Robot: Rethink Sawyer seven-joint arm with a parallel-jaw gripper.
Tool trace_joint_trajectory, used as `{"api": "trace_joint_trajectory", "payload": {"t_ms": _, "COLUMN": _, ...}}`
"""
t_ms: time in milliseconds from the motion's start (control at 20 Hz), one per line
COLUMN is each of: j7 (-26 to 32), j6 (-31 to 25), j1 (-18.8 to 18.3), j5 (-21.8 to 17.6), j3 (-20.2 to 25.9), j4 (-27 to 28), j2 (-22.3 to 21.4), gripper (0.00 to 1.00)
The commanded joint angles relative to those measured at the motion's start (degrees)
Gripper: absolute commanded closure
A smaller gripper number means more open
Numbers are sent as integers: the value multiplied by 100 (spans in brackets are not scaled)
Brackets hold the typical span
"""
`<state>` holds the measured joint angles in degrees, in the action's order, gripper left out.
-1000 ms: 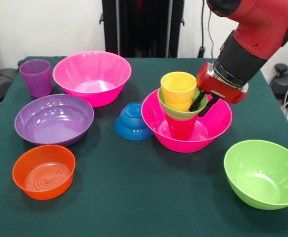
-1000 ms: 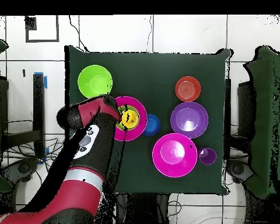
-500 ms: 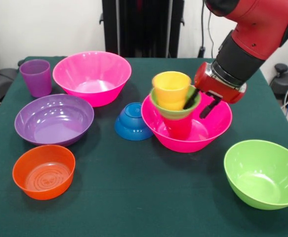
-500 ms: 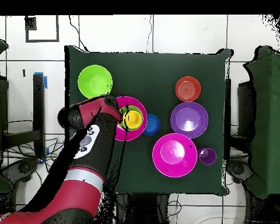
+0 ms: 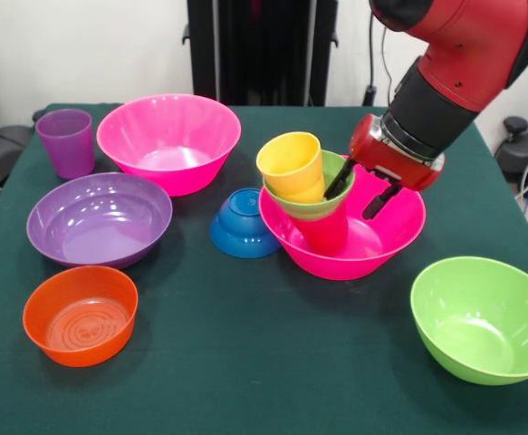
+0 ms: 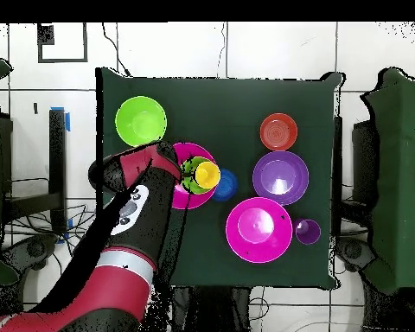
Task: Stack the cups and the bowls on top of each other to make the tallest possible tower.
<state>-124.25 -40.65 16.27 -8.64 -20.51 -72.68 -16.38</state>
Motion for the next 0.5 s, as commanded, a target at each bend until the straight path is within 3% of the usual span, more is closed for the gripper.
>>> {"api": "trace_joint_trajectory", "payload": {"t_ms": 50, "j7": -1005, "j6": 310, "j1": 35, "j5": 210, "j3": 406, "j4": -118, "j2": 169, "gripper": 0}}
{"api": "trace_joint_trajectory", "payload": {"t_ms": 350, "j7": -987, "j6": 168, "j1": 72, "j5": 250, "j3": 418, "j4": -48, "j2": 169, "gripper": 0}}
{"api": "trace_joint_trajectory", "payload": {"t_ms": 500, "j7": -1168, "j6": -195, "j1": 234, "j5": 336, "j3": 307, "j4": 127, "j2": 224, "gripper": 0}}
